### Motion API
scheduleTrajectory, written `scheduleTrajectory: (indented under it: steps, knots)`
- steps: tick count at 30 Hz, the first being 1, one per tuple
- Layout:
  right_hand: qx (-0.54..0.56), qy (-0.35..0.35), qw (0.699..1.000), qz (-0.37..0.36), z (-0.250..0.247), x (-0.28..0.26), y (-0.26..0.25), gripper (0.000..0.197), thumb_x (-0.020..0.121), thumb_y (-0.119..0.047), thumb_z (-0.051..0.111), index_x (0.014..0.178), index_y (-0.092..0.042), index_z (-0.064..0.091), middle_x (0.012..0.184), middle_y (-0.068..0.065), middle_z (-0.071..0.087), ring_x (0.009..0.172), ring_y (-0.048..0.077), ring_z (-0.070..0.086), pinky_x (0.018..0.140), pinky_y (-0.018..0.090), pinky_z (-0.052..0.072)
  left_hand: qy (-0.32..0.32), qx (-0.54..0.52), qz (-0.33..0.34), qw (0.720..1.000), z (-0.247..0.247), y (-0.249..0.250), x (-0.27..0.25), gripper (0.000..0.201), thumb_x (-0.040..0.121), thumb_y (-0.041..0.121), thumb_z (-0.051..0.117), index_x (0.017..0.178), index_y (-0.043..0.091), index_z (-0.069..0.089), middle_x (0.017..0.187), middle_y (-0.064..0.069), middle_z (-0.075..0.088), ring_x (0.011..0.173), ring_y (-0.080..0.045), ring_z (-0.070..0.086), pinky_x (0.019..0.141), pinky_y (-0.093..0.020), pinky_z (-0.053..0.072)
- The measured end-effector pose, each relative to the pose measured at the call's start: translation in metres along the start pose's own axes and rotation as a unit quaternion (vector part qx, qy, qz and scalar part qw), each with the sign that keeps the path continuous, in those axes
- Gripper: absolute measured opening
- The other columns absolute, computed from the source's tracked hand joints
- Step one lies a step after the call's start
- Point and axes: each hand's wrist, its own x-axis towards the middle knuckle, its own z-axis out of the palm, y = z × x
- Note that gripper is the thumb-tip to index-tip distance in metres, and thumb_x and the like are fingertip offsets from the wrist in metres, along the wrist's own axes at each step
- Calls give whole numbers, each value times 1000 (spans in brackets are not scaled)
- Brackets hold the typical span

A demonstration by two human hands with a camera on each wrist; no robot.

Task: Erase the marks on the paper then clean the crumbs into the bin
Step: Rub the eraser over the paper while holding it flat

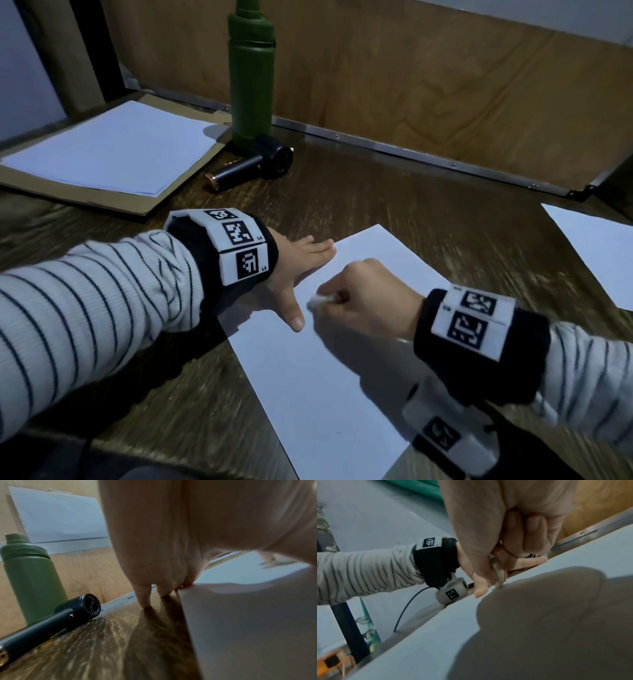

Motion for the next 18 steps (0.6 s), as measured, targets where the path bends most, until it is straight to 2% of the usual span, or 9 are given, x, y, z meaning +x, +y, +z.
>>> scheduleTrajectory:
  steps: [2,6,8,9,11,14,16,18]
  knots:
    - [1,-17,1000,-8,-1,-2,1,35,87,-29,54,61,-5,57,53,5,48,50,20,37,57,31,34,-5,0,0,1000,-1,0,0,131,63,66,70,146,25,-24,154,12,-27,143,-11,-22,117,-43,-3]
    - [-16,68,991,116,-14,16,35,46,79,-13,52,36,-13,35,48,1,27,58,23,27,47,24,24,-3,-2,-4,1000,-2,0,0,131,64,64,71,146,25,-23,154,12,-26,143,-12,-22,117,-45,-3]
    - [-18,98,983,157,-16,21,41,51,78,-12,51,30,-15,33,49,-1,23,53,19,24,46,21,22,-6,3,-8,1000,-2,1,0,132,62,68,70,145,27,-24,154,12,-26,143,-12,-23,117,-46,-3]
    - [-26,97,983,153,-14,20,38,51,79,-12,50,32,-16,31,48,0,24,50,17,23,46,22,21,-5,5,-9,1000,-1,0,1,132,62,68,69,145,27,-24,154,12,-26,143,-12,-22,116,-46,-4]
    - [-26,73,992,96,-7,14,26,47,82,-14,50,40,-18,27,46,1,26,50,18,23,49,28,24,-3,2,-7,1000,-1,0,1,131,63,66,70,146,26,-23,154,12,-26,143,-12,-22,117,-45,-3]
    - [-7,17,1000,11,4,2,4,43,86,-23,52,48,-15,33,47,3,33,50,23,29,57,34,31,-2,4,0,1000,-1,1,0,130,65,64,70,146,24,-23,154,11,-26,143,-12,-21,117,-44,-2]
    - [1,12,1000,11,3,2,4,42,87,-25,53,50,-12,37,47,3,33,49,22,30,57,34,30,-2,4,2,1000,-1,2,-1,129,66,63,70,146,23,-23,154,11,-26,143,-12,-20,117,-44,-1]
    - [-4,34,997,65,-4,11,17,37,85,-19,53,51,-13,40,49,2,33,52,21,30,58,29,30,4,-1,2,1000,-1,1,-2,129,66,61,71,146,23,-23,155,11,-25,143,-12,-20,117,-44,-1]
